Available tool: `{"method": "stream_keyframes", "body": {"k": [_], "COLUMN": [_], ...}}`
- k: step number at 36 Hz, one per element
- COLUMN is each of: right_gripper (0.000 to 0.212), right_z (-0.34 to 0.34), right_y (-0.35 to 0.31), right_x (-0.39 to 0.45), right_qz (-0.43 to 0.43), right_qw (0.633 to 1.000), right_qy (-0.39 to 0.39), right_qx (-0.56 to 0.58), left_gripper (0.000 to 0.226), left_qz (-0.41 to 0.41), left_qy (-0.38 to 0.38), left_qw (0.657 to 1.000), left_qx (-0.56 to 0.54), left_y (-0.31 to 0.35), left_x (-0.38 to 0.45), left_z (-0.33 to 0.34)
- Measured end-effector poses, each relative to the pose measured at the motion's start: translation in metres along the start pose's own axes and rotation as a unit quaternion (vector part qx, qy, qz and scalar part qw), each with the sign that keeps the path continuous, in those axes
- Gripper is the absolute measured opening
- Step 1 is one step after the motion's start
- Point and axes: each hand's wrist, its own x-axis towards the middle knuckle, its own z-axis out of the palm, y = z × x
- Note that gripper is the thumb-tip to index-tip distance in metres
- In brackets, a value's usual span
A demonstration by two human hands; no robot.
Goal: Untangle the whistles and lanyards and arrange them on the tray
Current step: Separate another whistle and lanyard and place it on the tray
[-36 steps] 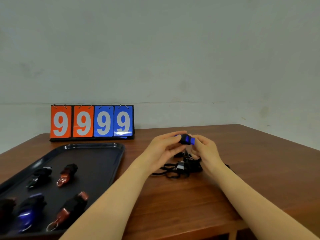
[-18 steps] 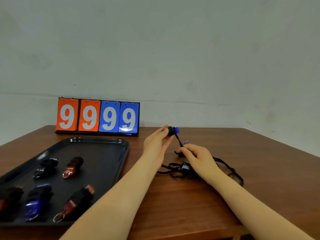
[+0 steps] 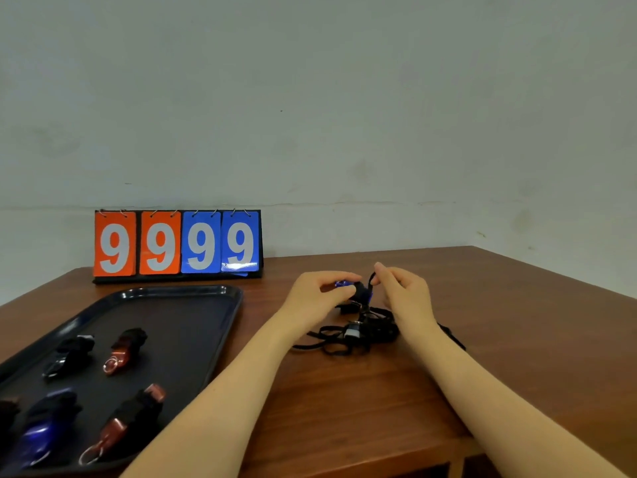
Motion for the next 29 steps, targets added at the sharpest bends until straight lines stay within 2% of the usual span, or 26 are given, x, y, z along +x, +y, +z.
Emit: {"method": "stream_keyframes", "body": {"k": [3,8,12,18,21,25,27,29], "right_gripper": [0.046,0.042,0.043,0.037,0.04,0.04,0.035,0.031], "right_z": [-0.003,-0.001,0.001,0.004,0.007,0.01,0.012,0.014], "right_y": [0.001,-0.003,-0.002,0.0,0.005,0.011,0.015,0.016], "right_x": [0.003,-0.002,-0.003,-0.005,-0.005,-0.007,-0.007,-0.007], "right_qz": [0.058,0.09,0.099,0.086,0.047,-0.056,-0.08,-0.088], "right_qw": [0.998,0.991,0.985,0.985,0.989,0.968,0.942,0.93], "right_qy": [0.008,-0.076,-0.123,-0.14,-0.141,-0.162,-0.194,-0.208], "right_qx": [0.036,0.065,0.072,0.061,-0.01,-0.185,-0.262,-0.29], "left_gripper": [0.025,0.021,0.023,0.022,0.022,0.02,0.018,0.019], "left_qz": [-0.031,-0.069,-0.091,-0.124,-0.135,-0.143,-0.144,-0.14], "left_qy": [-0.028,-0.063,-0.056,-0.014,0.023,0.096,0.123,0.14], "left_qw": [0.986,0.925,0.885,0.835,0.815,0.824,0.853,0.886], "left_qx": [-0.163,-0.369,-0.454,-0.536,-0.563,-0.54,-0.486,-0.419], "left_y": [0.005,0.013,0.01,0.006,0.003,-0.001,-0.003,-0.003], "left_x": [-0.005,-0.01,-0.01,-0.009,-0.007,-0.004,-0.002,-0.001], "left_z": [-0.001,-0.001,-0.001,0.004,0.007,0.007,0.007,0.005]}}
